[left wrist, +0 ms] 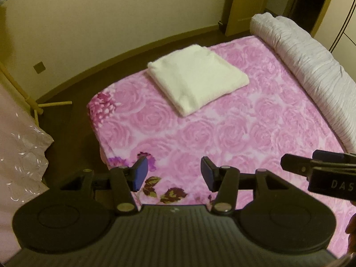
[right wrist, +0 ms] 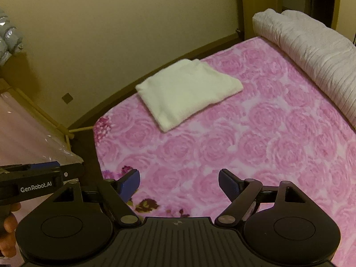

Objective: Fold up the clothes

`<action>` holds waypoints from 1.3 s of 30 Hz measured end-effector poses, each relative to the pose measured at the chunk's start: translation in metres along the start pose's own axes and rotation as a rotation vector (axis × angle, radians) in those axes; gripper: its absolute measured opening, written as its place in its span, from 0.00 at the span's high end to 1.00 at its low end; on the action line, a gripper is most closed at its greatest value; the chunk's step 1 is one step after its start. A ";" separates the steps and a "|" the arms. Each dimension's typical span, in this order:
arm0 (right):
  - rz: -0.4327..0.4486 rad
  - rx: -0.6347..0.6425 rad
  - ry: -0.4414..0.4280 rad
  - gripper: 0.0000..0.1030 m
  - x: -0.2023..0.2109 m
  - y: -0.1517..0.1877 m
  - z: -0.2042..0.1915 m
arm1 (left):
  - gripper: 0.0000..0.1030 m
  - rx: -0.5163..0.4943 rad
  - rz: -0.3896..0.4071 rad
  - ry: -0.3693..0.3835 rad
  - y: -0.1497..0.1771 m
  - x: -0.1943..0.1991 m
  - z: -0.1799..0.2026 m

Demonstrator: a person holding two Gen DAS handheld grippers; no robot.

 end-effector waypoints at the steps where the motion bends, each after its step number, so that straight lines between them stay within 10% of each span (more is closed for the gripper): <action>1: -0.001 -0.001 0.002 0.21 -0.002 -0.002 0.002 | 0.53 -0.002 -0.006 0.003 -0.001 -0.003 0.001; 39: -0.084 0.004 0.004 0.21 -0.096 -0.058 0.017 | 0.53 -0.018 -0.054 -0.023 -0.053 -0.087 -0.003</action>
Point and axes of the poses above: each gripper's, at about its wrist camera, not at the fingertips, and x roughly against the way its jaws point, z to its right, y to its underside, the point moved 10 cm from there along -x, roughly the way its jaws point, and after that the axes turned 1 degree about x, right-handed, at the moved point
